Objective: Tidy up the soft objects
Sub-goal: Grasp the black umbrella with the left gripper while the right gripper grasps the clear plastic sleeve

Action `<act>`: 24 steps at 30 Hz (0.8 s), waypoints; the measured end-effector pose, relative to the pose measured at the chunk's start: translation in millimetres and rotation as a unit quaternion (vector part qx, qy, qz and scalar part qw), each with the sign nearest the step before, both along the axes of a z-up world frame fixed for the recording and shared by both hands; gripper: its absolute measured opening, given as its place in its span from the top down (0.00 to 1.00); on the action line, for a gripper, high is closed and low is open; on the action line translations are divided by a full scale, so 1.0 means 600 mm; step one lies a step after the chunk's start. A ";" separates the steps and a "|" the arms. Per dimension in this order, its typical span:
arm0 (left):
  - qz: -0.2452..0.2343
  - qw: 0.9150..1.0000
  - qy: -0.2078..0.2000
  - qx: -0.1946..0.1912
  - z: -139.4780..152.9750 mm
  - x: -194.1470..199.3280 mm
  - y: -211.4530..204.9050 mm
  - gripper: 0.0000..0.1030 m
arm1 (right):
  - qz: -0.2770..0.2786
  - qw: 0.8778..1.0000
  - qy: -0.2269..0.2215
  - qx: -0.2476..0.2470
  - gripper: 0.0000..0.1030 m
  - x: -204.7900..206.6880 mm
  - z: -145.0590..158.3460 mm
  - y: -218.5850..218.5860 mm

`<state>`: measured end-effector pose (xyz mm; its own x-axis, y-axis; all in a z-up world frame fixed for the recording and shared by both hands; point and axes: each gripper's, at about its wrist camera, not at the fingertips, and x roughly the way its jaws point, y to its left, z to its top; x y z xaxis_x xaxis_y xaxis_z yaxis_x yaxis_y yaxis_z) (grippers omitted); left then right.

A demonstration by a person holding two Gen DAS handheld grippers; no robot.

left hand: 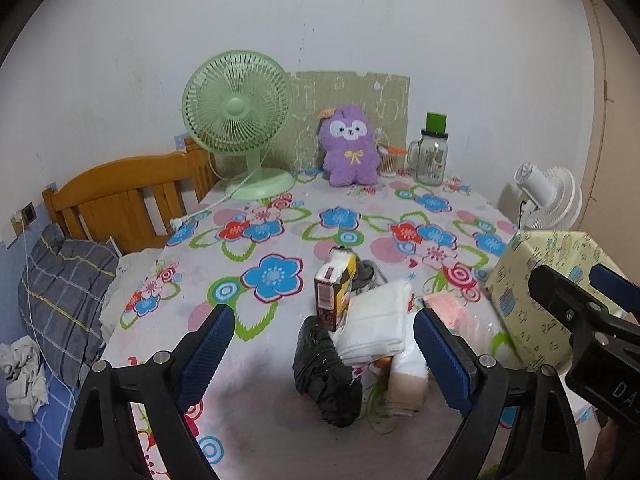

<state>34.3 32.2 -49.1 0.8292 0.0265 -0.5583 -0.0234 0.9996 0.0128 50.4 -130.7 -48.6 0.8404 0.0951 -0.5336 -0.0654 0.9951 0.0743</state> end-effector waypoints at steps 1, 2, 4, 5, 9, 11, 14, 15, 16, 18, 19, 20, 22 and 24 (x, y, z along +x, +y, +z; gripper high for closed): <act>-0.001 1.000 0.005 0.001 -0.006 0.003 0.002 0.11 | 0.000 1.000 0.004 -0.001 0.12 0.004 -0.004 0.004; -0.001 1.000 0.009 0.002 -0.009 0.005 0.003 0.11 | 0.000 1.000 0.008 -0.002 0.12 0.007 -0.008 0.007; 0.000 1.000 0.015 0.004 -0.016 0.010 0.005 0.11 | 0.000 1.000 0.015 0.000 0.12 0.013 -0.016 0.011; 0.000 1.000 0.019 0.005 -0.021 0.014 0.007 0.12 | 0.001 1.000 0.020 0.000 0.12 0.015 -0.019 0.014; -0.001 0.999 0.034 0.002 -0.036 0.027 0.013 0.13 | 0.002 0.999 0.033 -0.008 0.14 0.027 -0.033 0.026; -0.003 0.999 0.040 0.003 -0.044 0.032 0.015 0.14 | 0.000 0.999 0.040 -0.012 0.15 0.032 -0.041 0.033; -0.002 0.999 0.052 0.008 -0.058 0.040 0.018 0.17 | -0.001 0.999 0.052 -0.008 0.15 0.038 -0.056 0.042; -0.001 0.998 0.056 0.009 -0.062 0.042 0.019 0.17 | -0.001 0.998 0.056 -0.008 0.16 0.040 -0.060 0.045; -0.001 0.998 0.061 0.010 -0.066 0.045 0.021 0.18 | -0.002 0.998 0.061 -0.009 0.17 0.042 -0.067 0.049; 0.000 0.998 0.070 0.011 -0.075 0.050 0.024 0.18 | -0.003 0.998 0.069 -0.014 0.18 0.045 -0.077 0.055; 0.000 0.997 0.073 0.010 -0.079 0.053 0.027 0.19 | -0.005 0.997 0.073 -0.016 0.19 0.047 -0.082 0.057; 0.000 0.997 0.076 0.010 -0.081 0.053 0.028 0.19 | -0.007 0.997 0.077 -0.015 0.19 0.048 -0.087 0.059; 0.001 0.997 0.081 0.014 -0.088 0.056 0.029 0.20 | -0.014 0.996 0.086 -0.016 0.20 0.054 -0.098 0.061; 0.001 0.996 0.087 0.018 -0.096 0.059 0.028 0.21 | -0.026 0.995 0.095 -0.019 0.21 0.060 -0.108 0.060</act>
